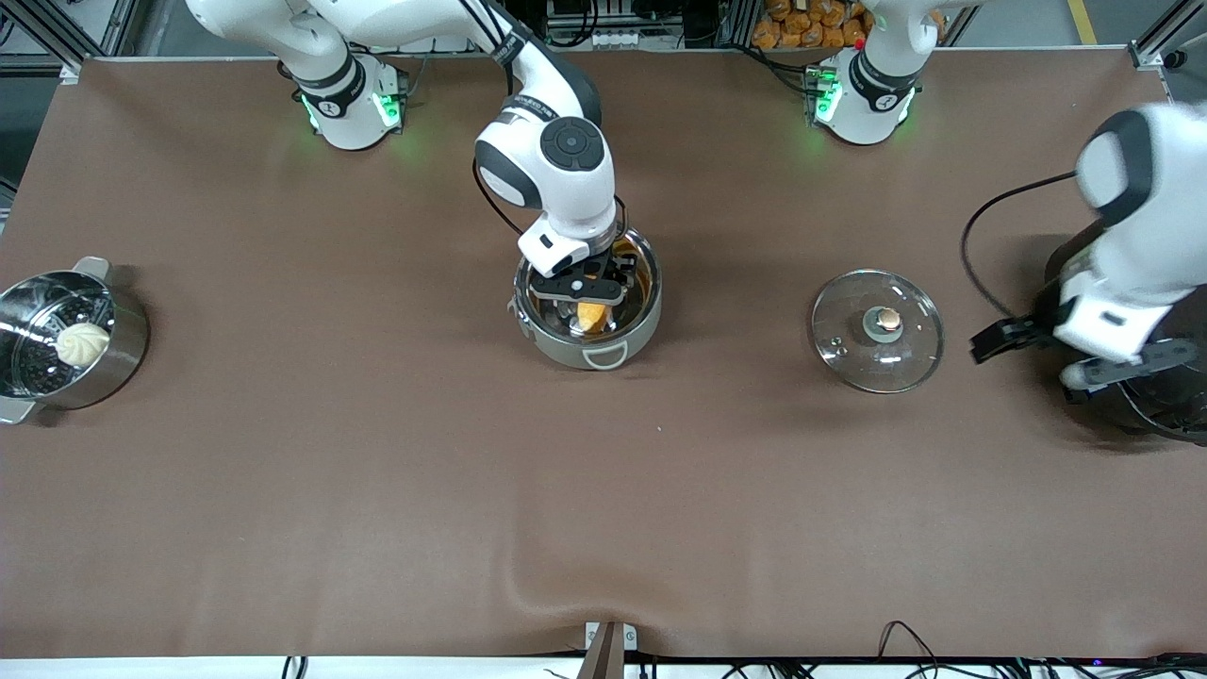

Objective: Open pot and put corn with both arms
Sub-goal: 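Move the corn over the pot with the right gripper while the left lowers the lid, then open the right gripper to drop the corn into the pot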

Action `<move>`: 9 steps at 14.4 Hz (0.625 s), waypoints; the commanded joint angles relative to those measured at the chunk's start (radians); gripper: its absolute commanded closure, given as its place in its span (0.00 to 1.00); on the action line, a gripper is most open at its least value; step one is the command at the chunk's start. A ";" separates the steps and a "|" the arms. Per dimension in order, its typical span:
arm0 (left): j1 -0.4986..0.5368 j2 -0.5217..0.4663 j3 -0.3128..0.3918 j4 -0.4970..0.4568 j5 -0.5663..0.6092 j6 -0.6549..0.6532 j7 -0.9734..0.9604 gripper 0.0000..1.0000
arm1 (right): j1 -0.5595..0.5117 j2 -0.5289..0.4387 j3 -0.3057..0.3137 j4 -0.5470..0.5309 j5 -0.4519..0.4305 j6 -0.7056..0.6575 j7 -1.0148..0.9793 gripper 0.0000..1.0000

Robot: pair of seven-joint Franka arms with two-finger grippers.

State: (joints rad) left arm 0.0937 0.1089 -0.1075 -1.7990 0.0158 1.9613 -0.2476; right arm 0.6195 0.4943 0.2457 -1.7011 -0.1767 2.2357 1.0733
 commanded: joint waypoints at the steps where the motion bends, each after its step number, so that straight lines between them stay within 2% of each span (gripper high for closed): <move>1: -0.002 0.015 -0.011 0.197 0.001 -0.232 0.019 0.00 | -0.018 -0.036 0.000 0.003 -0.023 -0.008 0.014 0.00; 5: -0.002 -0.021 -0.023 0.267 -0.011 -0.347 0.068 0.00 | -0.111 -0.149 0.001 0.001 -0.006 -0.074 -0.042 0.00; 9: 0.003 -0.051 -0.021 0.273 -0.023 -0.377 0.100 0.00 | -0.304 -0.281 -0.003 0.038 0.109 -0.293 -0.315 0.00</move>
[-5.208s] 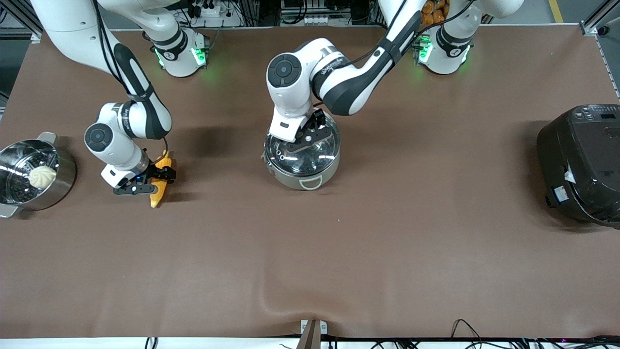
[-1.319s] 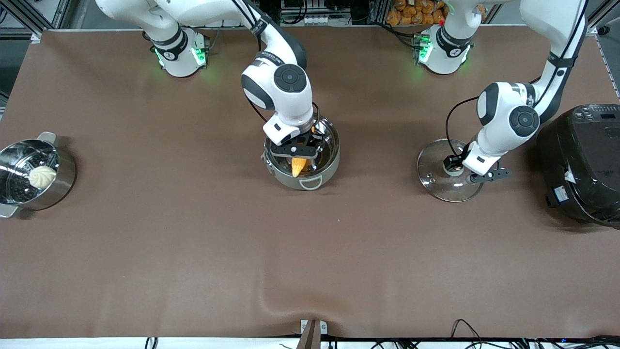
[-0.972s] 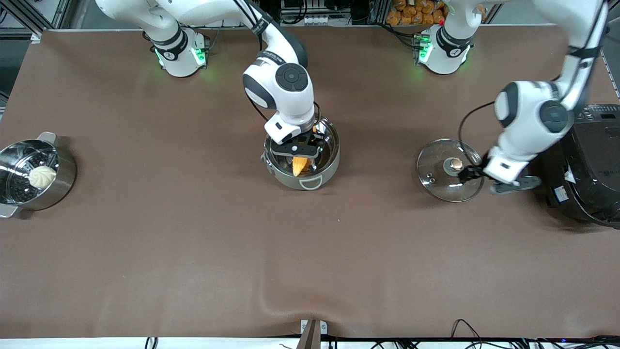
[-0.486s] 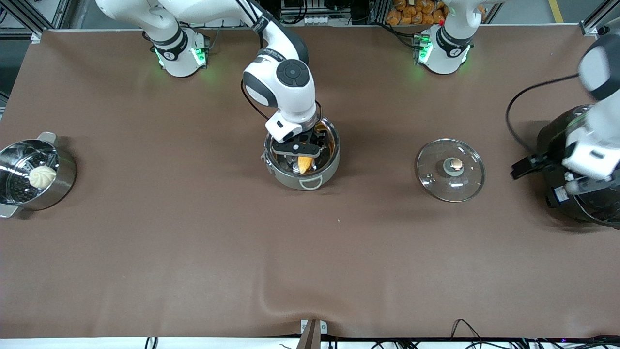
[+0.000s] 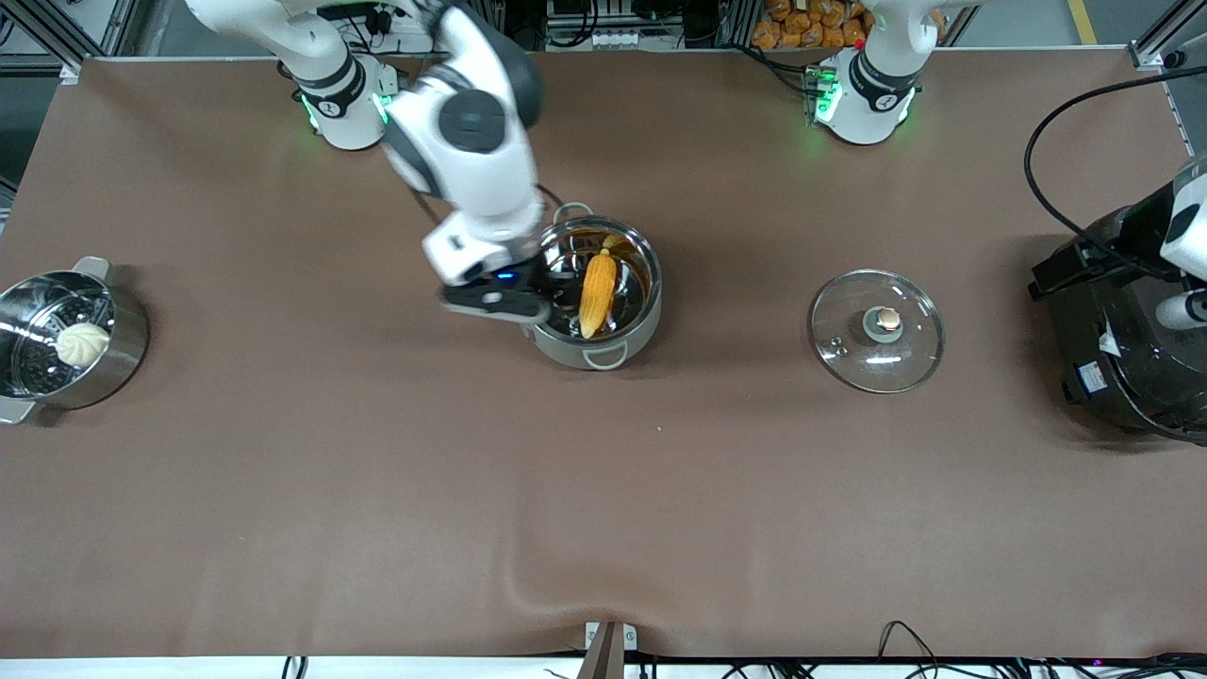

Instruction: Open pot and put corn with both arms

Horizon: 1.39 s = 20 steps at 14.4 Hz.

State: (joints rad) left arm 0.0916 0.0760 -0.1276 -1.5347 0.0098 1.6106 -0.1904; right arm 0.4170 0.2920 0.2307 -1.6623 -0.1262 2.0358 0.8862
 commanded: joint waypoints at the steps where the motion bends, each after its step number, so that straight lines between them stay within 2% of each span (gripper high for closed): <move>1: 0.004 -0.021 -0.003 0.011 -0.016 -0.046 0.043 0.00 | -0.153 -0.106 0.010 0.022 0.062 -0.156 -0.216 0.00; 3: -0.006 -0.028 -0.003 0.021 -0.019 -0.069 0.049 0.00 | -0.230 -0.169 -0.017 0.030 0.066 -0.245 -0.396 0.00; 4: -0.006 -0.041 -0.004 0.019 -0.021 -0.072 0.052 0.00 | -0.256 -0.192 -0.057 0.033 0.097 -0.275 -0.470 0.00; 6: -0.003 -0.045 -0.015 0.016 -0.024 -0.083 0.060 0.00 | -0.261 -0.214 -0.198 0.067 0.196 -0.344 -0.605 0.00; 7: -0.007 -0.045 -0.017 0.018 -0.025 -0.090 0.062 0.00 | -0.262 -0.227 -0.261 0.073 0.216 -0.361 -0.680 0.00; 9: 0.000 -0.044 -0.018 0.019 -0.024 -0.090 0.065 0.00 | -0.265 -0.244 -0.351 0.069 0.209 -0.364 -0.838 0.00; 10: 0.000 -0.044 -0.018 0.019 -0.024 -0.090 0.065 0.00 | -0.270 -0.251 -0.378 0.067 0.201 -0.365 -0.881 0.00; 13: 0.002 -0.044 -0.018 0.021 -0.024 -0.090 0.065 0.00 | -0.277 -0.290 -0.404 0.061 0.168 -0.384 -0.903 0.00; 15: 0.005 -0.044 -0.012 0.021 -0.024 -0.092 0.071 0.00 | -0.279 -0.307 -0.404 0.061 0.102 -0.388 -0.947 0.00; 20: 0.005 -0.044 -0.010 0.022 -0.008 -0.104 0.115 0.00 | -0.291 -0.312 -0.404 0.056 0.094 -0.465 -0.966 0.00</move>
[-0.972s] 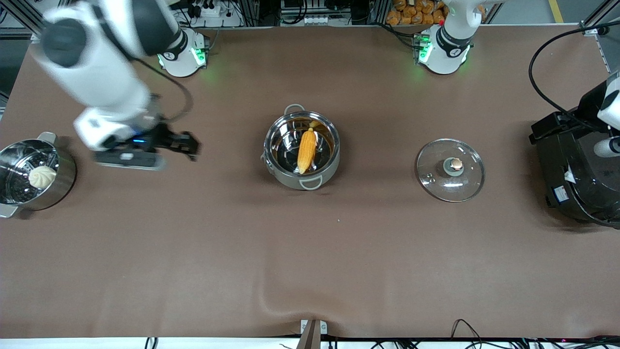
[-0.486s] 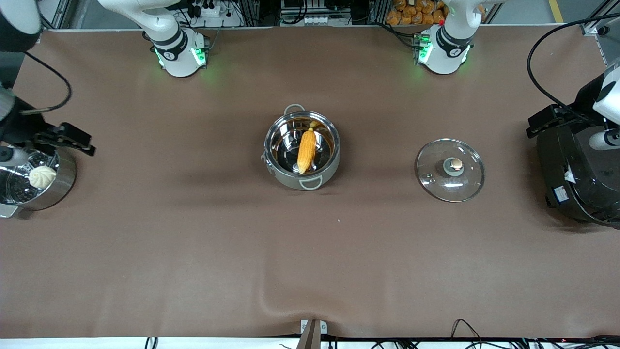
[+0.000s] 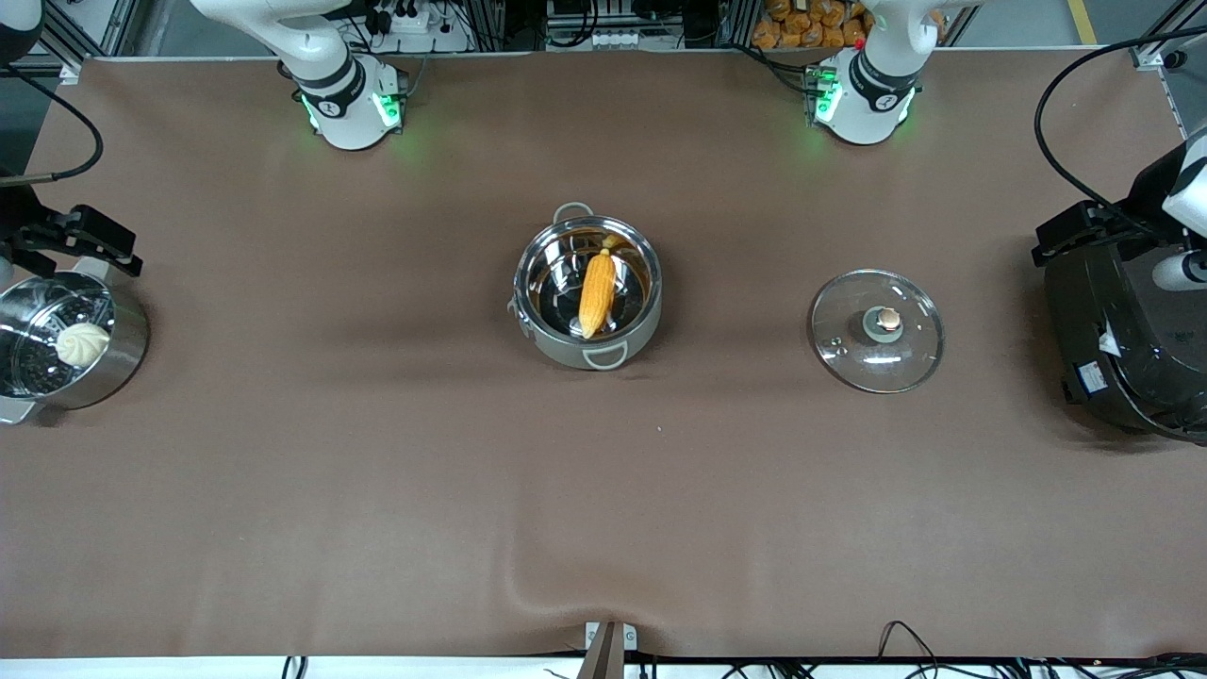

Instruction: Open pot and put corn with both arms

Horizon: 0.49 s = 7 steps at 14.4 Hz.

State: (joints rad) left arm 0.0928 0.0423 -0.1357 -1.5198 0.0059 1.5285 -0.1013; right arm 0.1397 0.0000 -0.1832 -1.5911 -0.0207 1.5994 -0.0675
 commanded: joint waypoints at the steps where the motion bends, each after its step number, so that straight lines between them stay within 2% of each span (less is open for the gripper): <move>1: 0.004 -0.010 -0.005 0.009 -0.004 -0.024 0.026 0.00 | -0.015 -0.029 0.010 -0.013 -0.008 -0.042 -0.012 0.00; 7: 0.002 -0.005 -0.005 0.021 -0.004 -0.040 0.026 0.00 | -0.015 -0.041 0.011 -0.001 0.004 -0.117 -0.008 0.00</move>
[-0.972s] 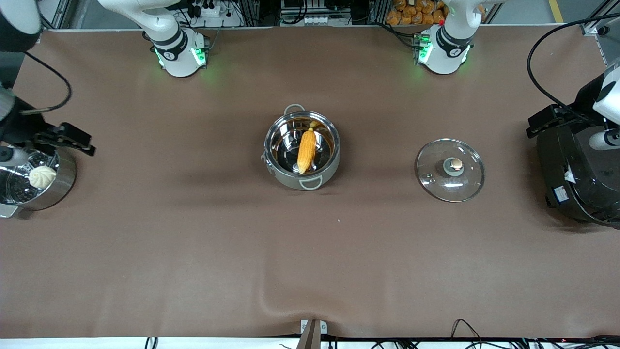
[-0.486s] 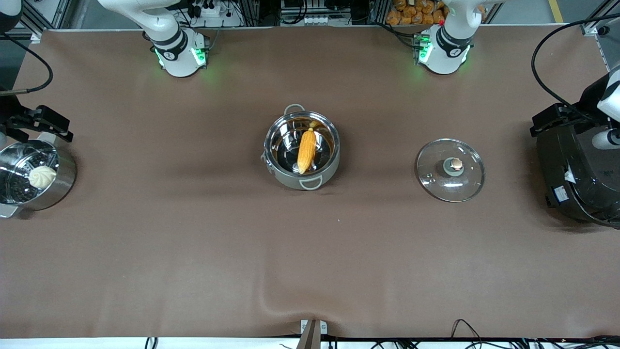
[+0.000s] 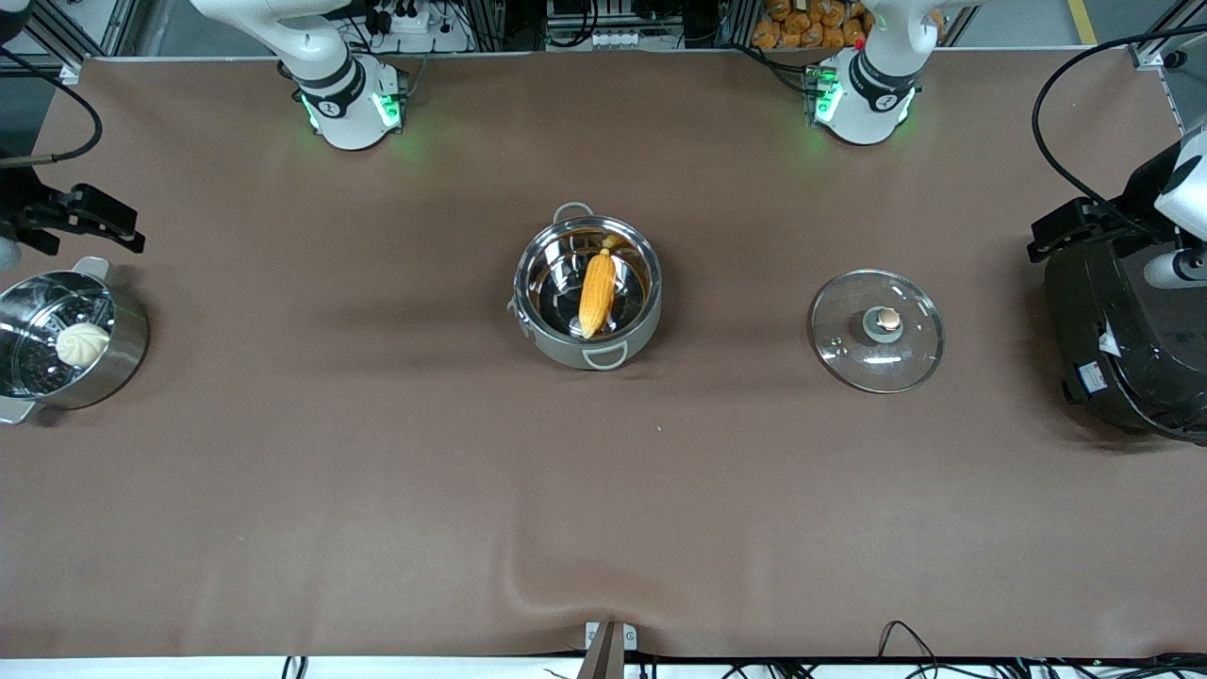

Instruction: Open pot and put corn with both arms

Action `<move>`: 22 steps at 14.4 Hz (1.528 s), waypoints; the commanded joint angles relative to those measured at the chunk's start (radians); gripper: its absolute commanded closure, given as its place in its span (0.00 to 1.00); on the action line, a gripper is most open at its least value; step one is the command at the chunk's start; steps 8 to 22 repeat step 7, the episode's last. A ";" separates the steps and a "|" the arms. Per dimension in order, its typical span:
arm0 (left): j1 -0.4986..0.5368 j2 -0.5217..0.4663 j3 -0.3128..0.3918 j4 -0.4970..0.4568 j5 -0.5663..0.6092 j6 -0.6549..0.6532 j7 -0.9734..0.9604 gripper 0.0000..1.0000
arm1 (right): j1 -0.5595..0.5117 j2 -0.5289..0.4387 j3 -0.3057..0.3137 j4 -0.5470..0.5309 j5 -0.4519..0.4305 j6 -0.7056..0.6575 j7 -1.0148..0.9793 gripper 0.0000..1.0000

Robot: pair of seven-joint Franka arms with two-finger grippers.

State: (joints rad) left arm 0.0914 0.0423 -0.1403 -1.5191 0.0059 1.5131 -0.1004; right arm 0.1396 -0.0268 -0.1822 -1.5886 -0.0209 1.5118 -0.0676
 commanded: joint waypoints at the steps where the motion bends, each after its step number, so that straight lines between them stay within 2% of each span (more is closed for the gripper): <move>1: 0.004 -0.004 -0.002 0.022 -0.004 -0.034 0.025 0.00 | -0.015 -0.013 0.010 -0.004 0.004 -0.035 -0.009 0.00; 22: 0.005 -0.004 -0.002 0.022 -0.004 -0.044 0.025 0.00 | -0.015 -0.012 0.010 -0.005 0.006 -0.056 -0.006 0.00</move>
